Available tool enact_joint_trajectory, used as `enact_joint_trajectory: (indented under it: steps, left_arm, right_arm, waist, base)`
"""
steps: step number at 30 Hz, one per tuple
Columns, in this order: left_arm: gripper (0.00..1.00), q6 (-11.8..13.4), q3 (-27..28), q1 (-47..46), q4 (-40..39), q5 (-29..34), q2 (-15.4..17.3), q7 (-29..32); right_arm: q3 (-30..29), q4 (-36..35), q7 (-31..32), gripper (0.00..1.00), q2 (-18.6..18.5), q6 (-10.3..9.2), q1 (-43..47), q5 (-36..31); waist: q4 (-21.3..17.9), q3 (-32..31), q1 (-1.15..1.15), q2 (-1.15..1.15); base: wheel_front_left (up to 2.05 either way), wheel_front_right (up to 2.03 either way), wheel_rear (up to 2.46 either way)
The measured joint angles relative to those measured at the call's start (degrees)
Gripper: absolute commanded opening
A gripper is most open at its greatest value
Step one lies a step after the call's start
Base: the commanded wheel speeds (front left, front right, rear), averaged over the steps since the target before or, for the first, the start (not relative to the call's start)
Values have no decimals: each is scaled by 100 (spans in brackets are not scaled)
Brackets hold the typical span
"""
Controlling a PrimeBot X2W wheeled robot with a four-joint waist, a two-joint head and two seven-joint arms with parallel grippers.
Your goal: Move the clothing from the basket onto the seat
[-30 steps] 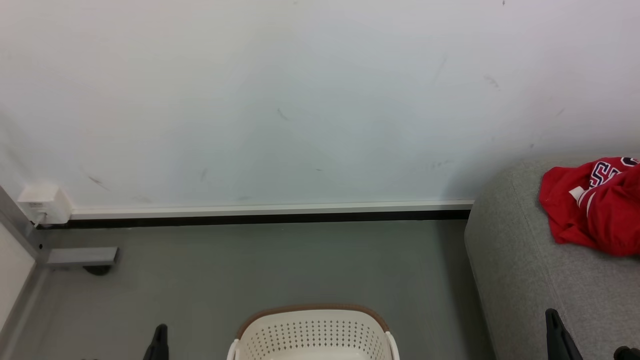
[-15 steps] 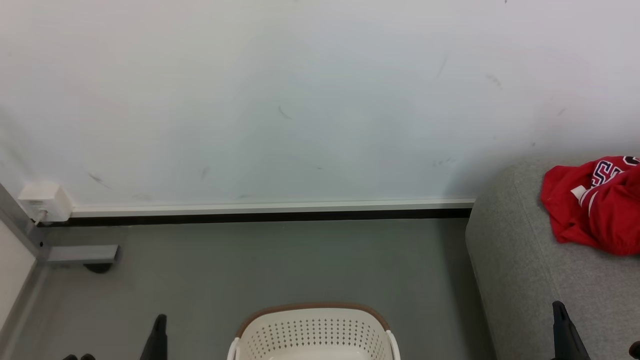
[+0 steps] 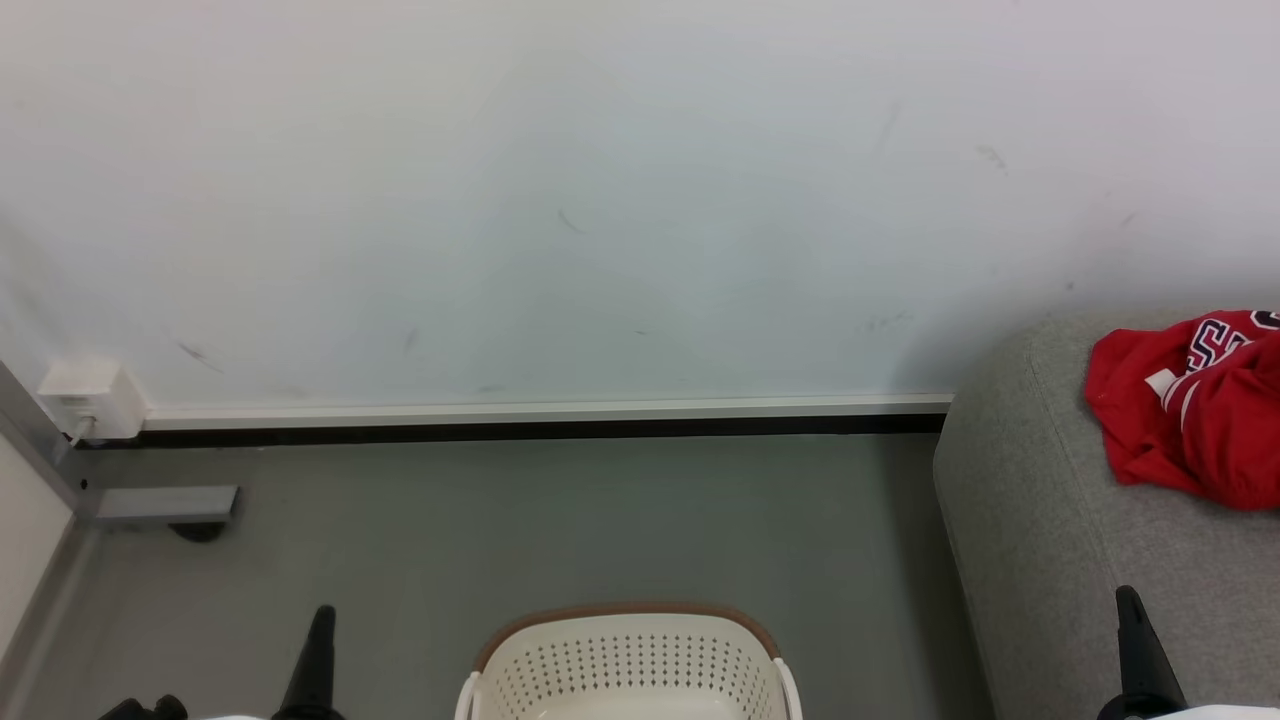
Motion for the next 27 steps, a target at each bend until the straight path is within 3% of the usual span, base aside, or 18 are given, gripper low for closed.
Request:
enact_joint_trajectory:
  steps: [27]
  left_arm:
    - [0, -170, 211, -254, -10, -1382, -78, 412]
  right_arm:
    - [-132, -36, 410, 0, -10, 0, -222, 1618]
  waist:
    - [27, 56, 0, 0]
  base:
    - [0, 0, 0]
